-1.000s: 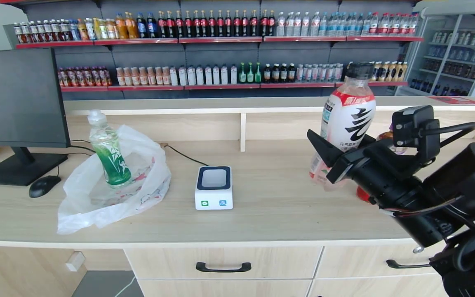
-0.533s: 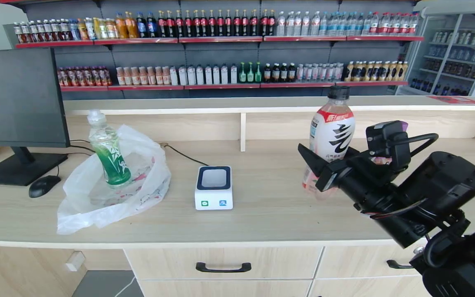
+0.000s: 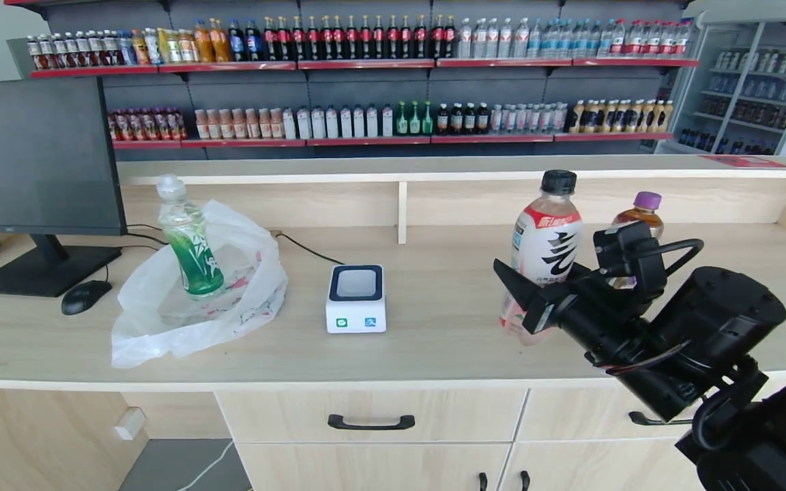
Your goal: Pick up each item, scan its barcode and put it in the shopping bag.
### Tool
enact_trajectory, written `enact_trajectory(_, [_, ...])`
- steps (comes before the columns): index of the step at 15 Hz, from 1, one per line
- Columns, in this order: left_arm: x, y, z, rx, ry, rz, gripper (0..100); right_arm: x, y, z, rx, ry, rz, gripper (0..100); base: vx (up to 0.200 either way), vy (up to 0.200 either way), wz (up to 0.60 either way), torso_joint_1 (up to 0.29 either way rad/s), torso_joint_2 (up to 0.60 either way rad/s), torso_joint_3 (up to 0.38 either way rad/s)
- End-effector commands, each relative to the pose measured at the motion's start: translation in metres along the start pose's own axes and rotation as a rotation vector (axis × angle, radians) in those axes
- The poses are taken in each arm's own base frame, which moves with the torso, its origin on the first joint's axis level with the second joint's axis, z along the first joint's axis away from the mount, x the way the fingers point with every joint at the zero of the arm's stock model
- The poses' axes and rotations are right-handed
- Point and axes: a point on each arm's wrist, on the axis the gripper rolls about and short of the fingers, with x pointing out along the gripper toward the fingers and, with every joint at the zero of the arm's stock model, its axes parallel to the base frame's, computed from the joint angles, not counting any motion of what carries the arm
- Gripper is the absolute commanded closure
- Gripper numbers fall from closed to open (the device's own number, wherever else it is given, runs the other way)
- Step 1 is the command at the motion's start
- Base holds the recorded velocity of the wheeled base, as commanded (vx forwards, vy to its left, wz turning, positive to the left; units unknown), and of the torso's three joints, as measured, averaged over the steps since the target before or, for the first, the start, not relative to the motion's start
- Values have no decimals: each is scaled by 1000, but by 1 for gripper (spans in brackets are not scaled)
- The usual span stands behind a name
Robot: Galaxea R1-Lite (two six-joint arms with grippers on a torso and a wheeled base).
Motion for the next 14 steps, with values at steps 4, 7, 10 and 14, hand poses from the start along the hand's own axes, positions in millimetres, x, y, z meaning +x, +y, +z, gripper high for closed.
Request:
enact_trajectory(4, [0, 0, 0, -29, 0, 3, 0, -20, -4, 14, -1, -17, -6, 100, 0, 50, 0, 5, 4, -3])
enact_trajectory(7, [0, 0, 0, -41, -2, 6, 0, -26, -4, 16, 0, -19, -4, 100, 0, 200, 0, 2, 1, 1])
enact_trajectory(10, [0, 0, 0, -50, -3, 7, 0, -39, -5, 18, -1, -8, -4, 100, 0, 200, 0, 14, 9, 1])
enact_trajectory(14, [0, 0, 0, -55, -5, 7, 0, -47, -6, 24, 0, -22, -6, 100, 0, 200, 0, -1, 2, 2])
